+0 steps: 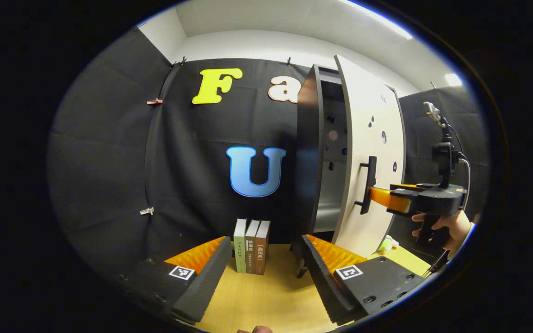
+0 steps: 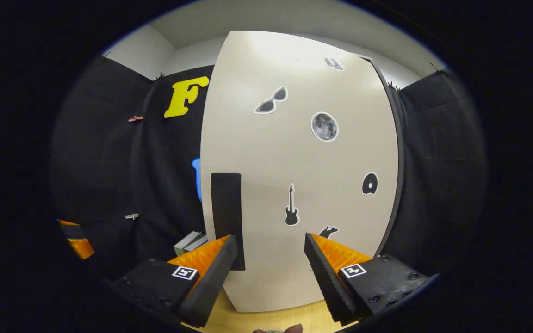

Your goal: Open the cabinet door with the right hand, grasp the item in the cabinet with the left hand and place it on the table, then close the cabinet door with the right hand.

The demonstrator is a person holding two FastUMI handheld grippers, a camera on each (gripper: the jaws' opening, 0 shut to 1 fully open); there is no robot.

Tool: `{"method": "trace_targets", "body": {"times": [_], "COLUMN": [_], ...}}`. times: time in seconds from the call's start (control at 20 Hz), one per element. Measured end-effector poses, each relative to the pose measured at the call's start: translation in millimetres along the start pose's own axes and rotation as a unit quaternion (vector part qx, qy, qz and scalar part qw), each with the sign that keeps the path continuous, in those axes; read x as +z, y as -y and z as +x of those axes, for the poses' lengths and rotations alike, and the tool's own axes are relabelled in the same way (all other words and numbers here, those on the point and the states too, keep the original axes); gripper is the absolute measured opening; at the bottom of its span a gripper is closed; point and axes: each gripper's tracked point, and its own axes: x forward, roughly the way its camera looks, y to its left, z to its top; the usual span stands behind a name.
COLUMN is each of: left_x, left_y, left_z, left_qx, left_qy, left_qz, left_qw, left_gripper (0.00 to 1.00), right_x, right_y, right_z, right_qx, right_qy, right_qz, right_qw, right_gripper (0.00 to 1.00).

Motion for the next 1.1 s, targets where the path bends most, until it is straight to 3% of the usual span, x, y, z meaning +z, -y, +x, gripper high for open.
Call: {"method": "trace_targets", "body": {"times": [0.4, 1.1], "left_x": [2.9, 18.6], "left_y": [11.8, 77.9], "left_z": [3.3, -6.4], "left_qx": [-0.004, -0.028], "left_qy": [0.001, 0.024], "left_qz": [0.000, 0.008], "left_qw": [1.000, 0.999], "left_gripper": [0.95, 0.95], "right_x": [2.0, 32.3], "right_y": [9.4, 86.3], "right_z": [-8.2, -161.9], "right_qx": [-0.014, -0.056], "right_qy": [0.005, 0.034], "right_qz": [0.004, -0.007], "right_qw": [1.000, 0.998], "right_gripper": [0.98, 0.97]}}
